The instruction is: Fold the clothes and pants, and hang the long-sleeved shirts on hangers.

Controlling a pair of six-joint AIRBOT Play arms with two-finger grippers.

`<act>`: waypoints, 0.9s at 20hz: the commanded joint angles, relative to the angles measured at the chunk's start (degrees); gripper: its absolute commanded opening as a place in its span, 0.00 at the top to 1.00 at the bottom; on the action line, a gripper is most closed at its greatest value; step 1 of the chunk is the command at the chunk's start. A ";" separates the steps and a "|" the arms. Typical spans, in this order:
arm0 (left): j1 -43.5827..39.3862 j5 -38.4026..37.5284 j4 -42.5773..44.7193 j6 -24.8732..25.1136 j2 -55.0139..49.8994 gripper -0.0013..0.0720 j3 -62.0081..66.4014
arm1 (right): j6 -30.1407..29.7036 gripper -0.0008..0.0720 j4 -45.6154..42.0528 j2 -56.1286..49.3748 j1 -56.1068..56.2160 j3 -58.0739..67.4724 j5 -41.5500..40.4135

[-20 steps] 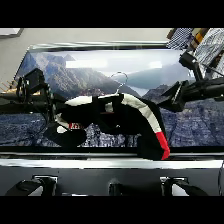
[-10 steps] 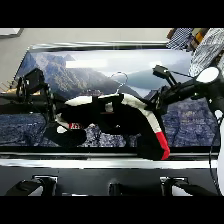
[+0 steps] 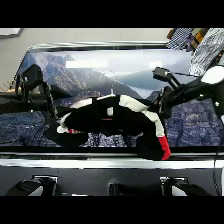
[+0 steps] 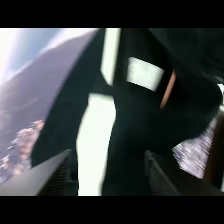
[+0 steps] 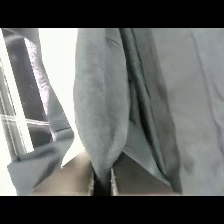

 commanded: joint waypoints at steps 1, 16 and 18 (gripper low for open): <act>0.07 9.55 0.26 -9.57 -0.04 0.13 0.04 | 1.66 0.94 -6.19 6.93 0.04 0.07 -0.17; 0.15 18.78 0.22 -34.73 0.83 0.14 0.04 | 69.16 0.94 -68.54 37.53 0.04 0.09 -20.57; 0.15 17.88 0.22 -34.73 0.83 0.14 0.04 | 76.94 0.94 -79.01 37.88 0.04 0.81 -19.80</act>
